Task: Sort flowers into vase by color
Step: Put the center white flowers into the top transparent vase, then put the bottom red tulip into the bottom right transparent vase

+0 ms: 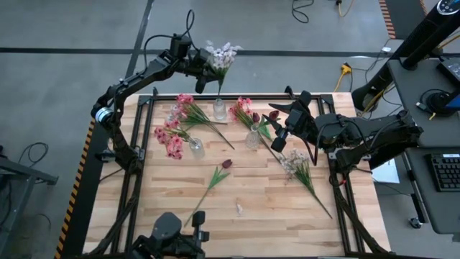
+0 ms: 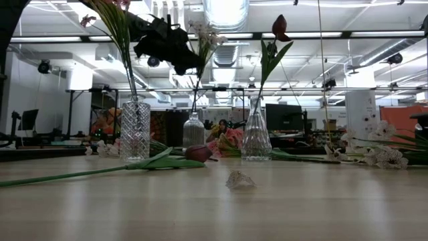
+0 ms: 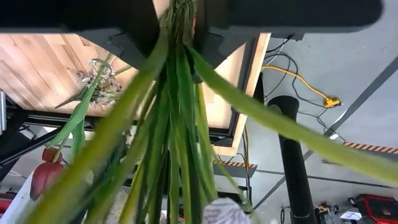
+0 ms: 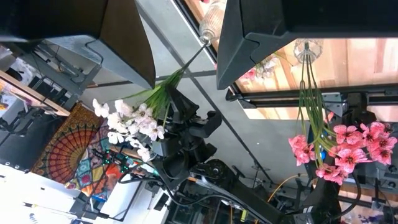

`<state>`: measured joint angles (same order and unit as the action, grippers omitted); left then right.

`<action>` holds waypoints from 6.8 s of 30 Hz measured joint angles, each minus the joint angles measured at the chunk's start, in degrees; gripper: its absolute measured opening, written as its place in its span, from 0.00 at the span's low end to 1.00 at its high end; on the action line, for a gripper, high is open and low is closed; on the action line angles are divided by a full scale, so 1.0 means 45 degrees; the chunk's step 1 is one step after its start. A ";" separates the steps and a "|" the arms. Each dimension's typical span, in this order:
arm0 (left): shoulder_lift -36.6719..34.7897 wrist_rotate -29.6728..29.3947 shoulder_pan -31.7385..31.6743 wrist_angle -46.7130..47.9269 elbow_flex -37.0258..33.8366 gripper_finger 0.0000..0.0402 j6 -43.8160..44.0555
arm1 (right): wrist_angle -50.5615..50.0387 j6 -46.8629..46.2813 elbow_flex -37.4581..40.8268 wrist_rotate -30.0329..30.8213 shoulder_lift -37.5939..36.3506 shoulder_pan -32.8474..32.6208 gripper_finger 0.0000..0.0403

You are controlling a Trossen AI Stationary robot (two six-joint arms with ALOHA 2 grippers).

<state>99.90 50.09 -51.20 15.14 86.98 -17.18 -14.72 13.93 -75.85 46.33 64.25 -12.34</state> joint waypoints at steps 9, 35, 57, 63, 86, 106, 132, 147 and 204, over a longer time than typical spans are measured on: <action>-0.0005 -0.0005 0.0000 0.0155 0.0122 0.40 0.0415 | 0.0000 0.0000 0.0000 0.0000 0.0000 -0.0005 0.41; -0.0063 -0.1603 0.0040 0.7017 0.3245 0.64 -0.0677 | -0.0005 -0.0097 0.0000 -0.0058 0.0000 -0.0005 0.41; -0.0232 -0.4003 -0.0042 1.2836 0.8801 0.71 -0.1173 | -0.2013 -0.2471 0.0005 -0.0053 -0.0169 -0.0005 0.41; -0.1048 -0.4031 0.0643 1.2958 0.9666 0.71 -0.0447 | -0.5546 -0.6019 0.0005 -0.0074 -0.0666 -0.0005 0.41; -0.6383 -0.9531 0.7080 1.1019 0.3046 0.71 0.3206 | -1.3125 -1.4301 0.0248 -0.6298 0.0862 -0.0122 0.41; -0.6868 -1.5149 1.4828 1.1509 0.0108 0.71 1.0042 | -1.3617 -1.3637 0.0262 -0.6623 0.1495 -0.0257 0.41; -0.5610 -1.6718 1.6922 1.4436 0.3296 0.71 1.2926 | -1.3522 -1.2842 0.0262 -0.5995 0.1394 -0.0248 0.41; -0.4141 -1.4348 1.9275 1.5848 0.6553 0.71 1.3379 | -1.3547 -1.2949 0.0262 -0.5989 0.1394 -0.0224 0.41; -0.0255 -2.1428 2.1318 -0.1140 -1.0346 0.52 1.8489 | -1.2450 -1.2186 0.0316 -0.4566 0.1433 -0.0622 0.41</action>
<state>98.75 -46.34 44.73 10.01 40.42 66.02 -70.75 -40.91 -74.43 25.78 70.70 -15.14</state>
